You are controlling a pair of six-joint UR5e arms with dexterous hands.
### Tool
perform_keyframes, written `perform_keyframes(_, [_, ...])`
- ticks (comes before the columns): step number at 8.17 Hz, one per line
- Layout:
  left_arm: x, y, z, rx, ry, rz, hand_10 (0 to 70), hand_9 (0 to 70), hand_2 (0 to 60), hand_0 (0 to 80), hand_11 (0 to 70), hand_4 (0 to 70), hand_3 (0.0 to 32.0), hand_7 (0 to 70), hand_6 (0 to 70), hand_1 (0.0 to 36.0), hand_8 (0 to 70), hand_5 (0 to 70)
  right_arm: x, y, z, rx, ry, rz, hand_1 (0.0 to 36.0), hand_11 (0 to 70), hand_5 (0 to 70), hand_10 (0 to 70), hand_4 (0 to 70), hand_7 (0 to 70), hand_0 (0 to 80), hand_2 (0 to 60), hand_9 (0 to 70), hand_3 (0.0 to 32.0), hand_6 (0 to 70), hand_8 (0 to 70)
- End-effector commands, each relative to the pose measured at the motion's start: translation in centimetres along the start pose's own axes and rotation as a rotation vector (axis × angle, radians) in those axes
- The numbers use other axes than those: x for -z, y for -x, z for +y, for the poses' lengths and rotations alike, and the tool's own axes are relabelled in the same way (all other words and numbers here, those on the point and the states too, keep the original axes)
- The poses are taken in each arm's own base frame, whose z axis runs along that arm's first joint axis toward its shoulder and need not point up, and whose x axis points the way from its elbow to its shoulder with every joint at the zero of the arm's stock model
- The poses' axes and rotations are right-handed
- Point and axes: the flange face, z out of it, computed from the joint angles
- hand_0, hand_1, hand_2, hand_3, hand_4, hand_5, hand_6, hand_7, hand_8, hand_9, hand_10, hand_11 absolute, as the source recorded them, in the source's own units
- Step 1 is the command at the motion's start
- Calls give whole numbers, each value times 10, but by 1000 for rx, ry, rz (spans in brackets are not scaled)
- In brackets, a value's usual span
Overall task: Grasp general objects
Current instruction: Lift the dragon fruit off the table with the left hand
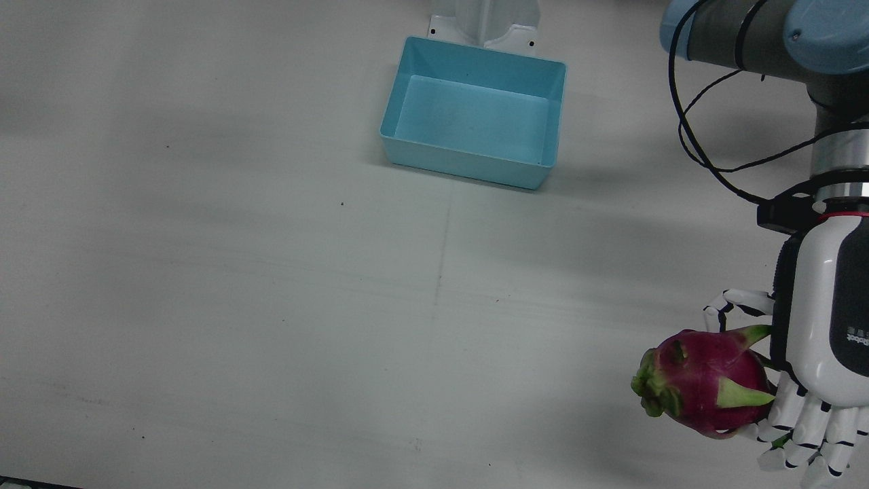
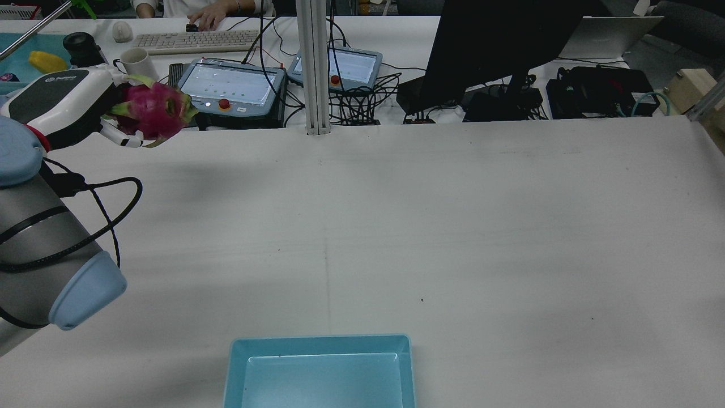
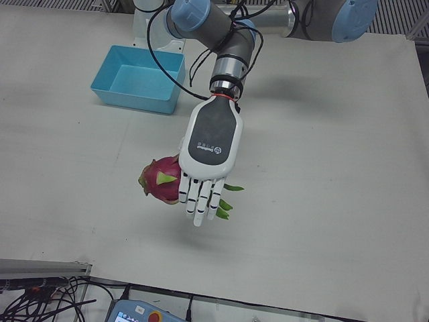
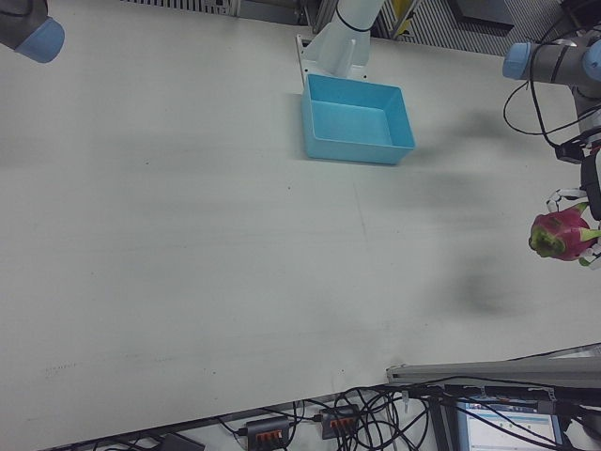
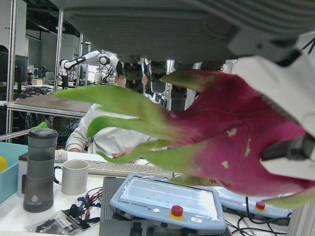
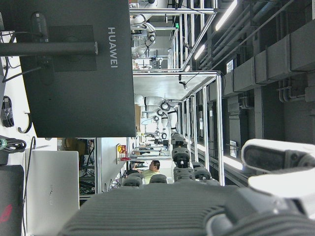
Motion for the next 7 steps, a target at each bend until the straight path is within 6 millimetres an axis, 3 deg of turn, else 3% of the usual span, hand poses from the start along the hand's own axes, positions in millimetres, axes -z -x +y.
perform_keyframes(1, [10,-56,6,113,60,97,285,221,600,223,419,131,0,297,154,172,136,700,0,0,0,0,0,0,0,0,0,0,0,0,0,0,0,0,0,0])
perform_keyframes(3, [22,-99,25,157,164,188,258,209,600,243,384,133,0,305,144,167,125,696,0,0,0,0,0,0,0,0,0,0,0,0,0,0,0,0,0,0])
perform_keyframes(5, [27,-108,58,170,295,255,275,224,600,278,408,135,0,320,145,164,129,700,0,0,0,0,0,0,0,0,0,0,0,0,0,0,0,0,0,0])
perform_keyframes(7, [39,-112,104,167,387,309,255,253,600,324,380,146,0,330,155,169,151,700,0,0,-1,0,-1,0,0,0,0,0,0,0,0,0,0,0,0,0])
